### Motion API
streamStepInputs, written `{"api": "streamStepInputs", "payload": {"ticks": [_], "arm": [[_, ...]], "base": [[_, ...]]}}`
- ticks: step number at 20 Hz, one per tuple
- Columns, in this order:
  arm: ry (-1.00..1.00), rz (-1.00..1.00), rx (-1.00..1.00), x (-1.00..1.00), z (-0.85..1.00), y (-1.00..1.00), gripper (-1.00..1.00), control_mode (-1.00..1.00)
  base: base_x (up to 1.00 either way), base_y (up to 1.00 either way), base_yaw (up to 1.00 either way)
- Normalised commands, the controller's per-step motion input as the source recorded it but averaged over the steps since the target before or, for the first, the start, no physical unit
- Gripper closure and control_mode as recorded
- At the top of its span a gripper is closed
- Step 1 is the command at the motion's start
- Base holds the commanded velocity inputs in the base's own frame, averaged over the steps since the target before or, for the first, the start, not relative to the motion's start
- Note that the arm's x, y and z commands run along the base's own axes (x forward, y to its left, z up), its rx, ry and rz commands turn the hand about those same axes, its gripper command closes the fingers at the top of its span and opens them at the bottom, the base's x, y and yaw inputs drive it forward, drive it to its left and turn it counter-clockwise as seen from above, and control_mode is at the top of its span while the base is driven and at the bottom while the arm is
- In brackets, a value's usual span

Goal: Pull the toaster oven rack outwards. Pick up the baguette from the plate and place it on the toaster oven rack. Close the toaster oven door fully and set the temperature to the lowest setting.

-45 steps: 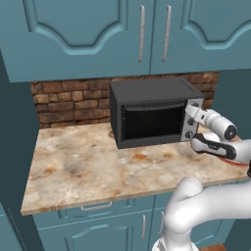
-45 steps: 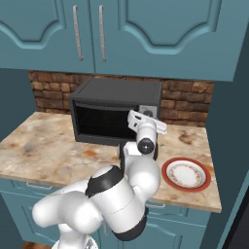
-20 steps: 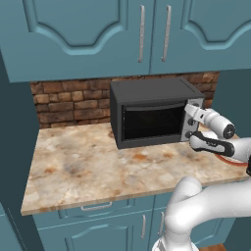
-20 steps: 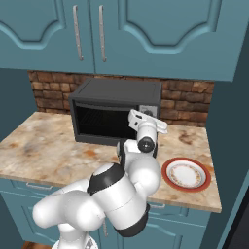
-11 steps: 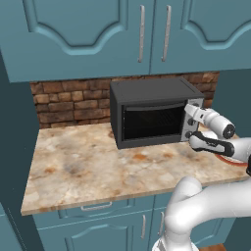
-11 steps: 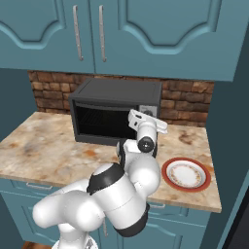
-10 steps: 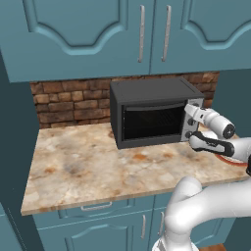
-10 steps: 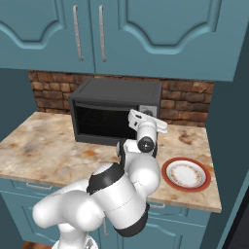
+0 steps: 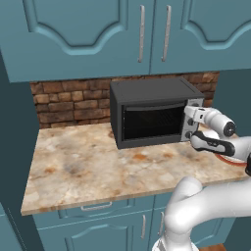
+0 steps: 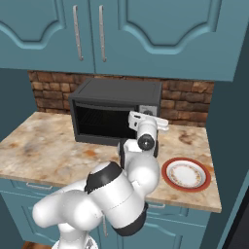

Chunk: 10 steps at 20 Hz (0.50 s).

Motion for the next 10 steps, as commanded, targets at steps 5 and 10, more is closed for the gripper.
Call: {"api": "streamStepInputs", "payload": {"ticks": [5,10], "arm": [[0.04,0.00,-0.15,0.01,-0.02,-0.03,1.00,-1.00],[0.00,0.00,-0.15,0.03,-0.15,-0.04,1.00,-1.00]], "base": [[0.00,0.00,0.00],[0.00,0.00,0.00]]}}
